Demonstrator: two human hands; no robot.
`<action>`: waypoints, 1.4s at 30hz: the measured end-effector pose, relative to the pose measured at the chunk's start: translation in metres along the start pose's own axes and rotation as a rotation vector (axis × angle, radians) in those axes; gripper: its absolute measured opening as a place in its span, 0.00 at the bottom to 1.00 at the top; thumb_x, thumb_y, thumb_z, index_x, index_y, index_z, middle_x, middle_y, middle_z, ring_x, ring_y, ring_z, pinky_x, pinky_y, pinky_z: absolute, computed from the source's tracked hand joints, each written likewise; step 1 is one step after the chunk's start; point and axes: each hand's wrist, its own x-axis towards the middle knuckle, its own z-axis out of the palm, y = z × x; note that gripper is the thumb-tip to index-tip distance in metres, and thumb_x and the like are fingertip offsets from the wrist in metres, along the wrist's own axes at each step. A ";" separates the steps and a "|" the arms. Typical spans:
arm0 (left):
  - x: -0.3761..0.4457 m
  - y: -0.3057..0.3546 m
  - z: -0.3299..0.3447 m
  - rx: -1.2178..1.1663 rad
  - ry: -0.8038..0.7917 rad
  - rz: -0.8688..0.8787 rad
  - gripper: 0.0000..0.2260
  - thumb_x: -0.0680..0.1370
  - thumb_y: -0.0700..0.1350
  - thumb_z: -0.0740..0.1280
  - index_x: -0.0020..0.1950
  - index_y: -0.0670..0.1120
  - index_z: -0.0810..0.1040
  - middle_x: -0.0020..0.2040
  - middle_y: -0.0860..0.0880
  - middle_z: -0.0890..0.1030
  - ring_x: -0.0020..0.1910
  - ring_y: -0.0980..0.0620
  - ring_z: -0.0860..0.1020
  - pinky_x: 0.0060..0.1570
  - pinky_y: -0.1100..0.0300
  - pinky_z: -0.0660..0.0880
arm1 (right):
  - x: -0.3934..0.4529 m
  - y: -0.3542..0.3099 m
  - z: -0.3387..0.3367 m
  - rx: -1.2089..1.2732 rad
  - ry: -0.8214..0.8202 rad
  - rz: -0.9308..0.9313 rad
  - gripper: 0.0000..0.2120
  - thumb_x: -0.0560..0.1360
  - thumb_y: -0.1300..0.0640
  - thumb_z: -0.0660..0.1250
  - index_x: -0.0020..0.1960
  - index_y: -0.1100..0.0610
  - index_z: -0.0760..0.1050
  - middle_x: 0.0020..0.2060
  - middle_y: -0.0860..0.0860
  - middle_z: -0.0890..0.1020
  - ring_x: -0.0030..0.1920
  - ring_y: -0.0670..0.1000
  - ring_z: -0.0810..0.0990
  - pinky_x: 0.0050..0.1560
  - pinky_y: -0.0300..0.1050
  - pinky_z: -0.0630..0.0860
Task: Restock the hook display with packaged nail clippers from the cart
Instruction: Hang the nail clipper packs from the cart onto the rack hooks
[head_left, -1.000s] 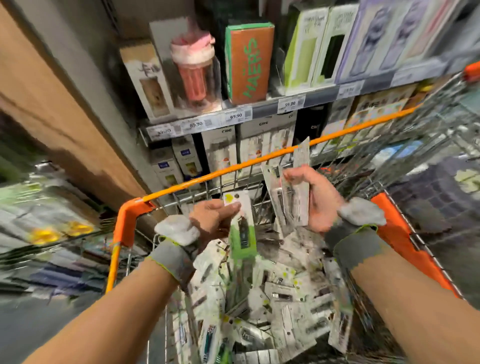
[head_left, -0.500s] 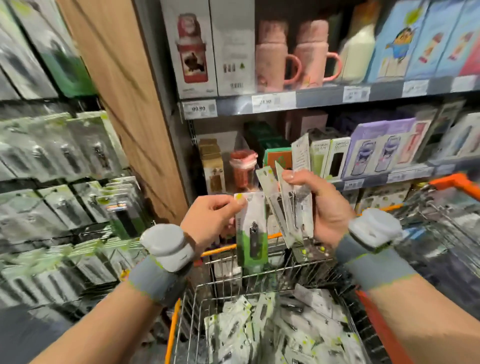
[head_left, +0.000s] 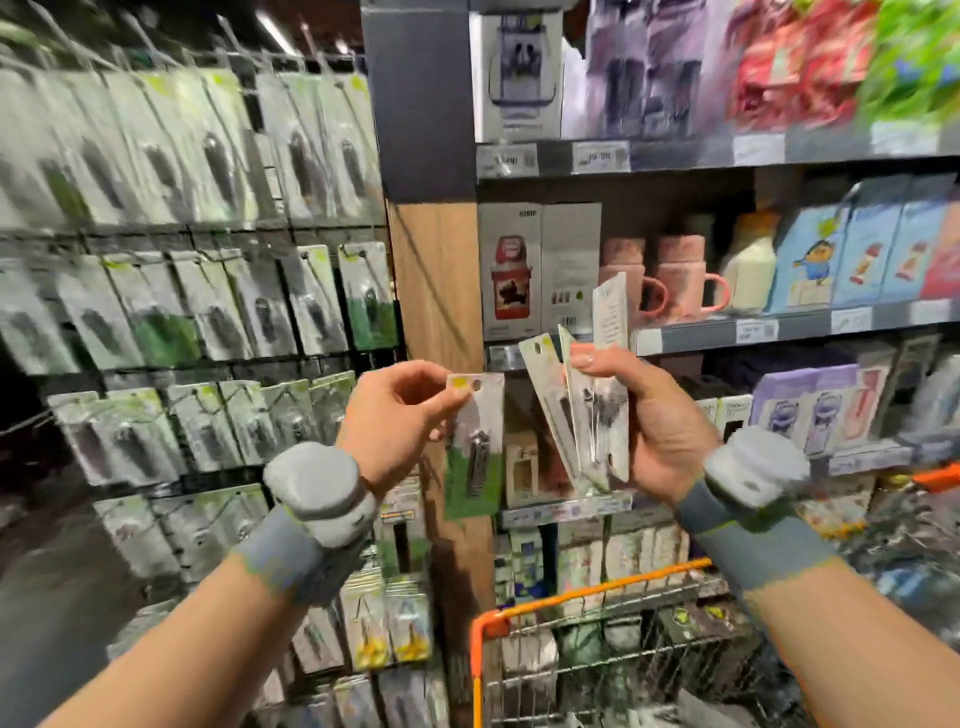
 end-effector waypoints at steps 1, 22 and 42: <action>0.001 -0.001 -0.002 -0.005 0.006 -0.003 0.07 0.72 0.37 0.71 0.35 0.44 0.79 0.28 0.51 0.77 0.26 0.55 0.70 0.27 0.65 0.69 | 0.000 0.001 0.002 0.011 -0.005 0.006 0.08 0.63 0.60 0.66 0.38 0.57 0.84 0.36 0.54 0.85 0.34 0.50 0.83 0.40 0.42 0.80; 0.093 0.016 -0.103 0.099 0.266 0.107 0.06 0.71 0.38 0.74 0.38 0.48 0.82 0.37 0.44 0.84 0.36 0.48 0.80 0.41 0.51 0.79 | 0.101 -0.004 0.079 0.010 -0.056 -0.017 0.38 0.53 0.60 0.76 0.63 0.62 0.73 0.56 0.63 0.74 0.50 0.60 0.77 0.66 0.60 0.67; 0.102 0.038 -0.105 0.673 0.244 0.408 0.03 0.74 0.47 0.71 0.42 0.48 0.82 0.38 0.51 0.84 0.40 0.47 0.81 0.45 0.52 0.78 | 0.139 0.001 0.091 -0.025 0.003 -0.077 0.03 0.62 0.64 0.70 0.34 0.57 0.81 0.39 0.57 0.81 0.41 0.56 0.79 0.60 0.56 0.72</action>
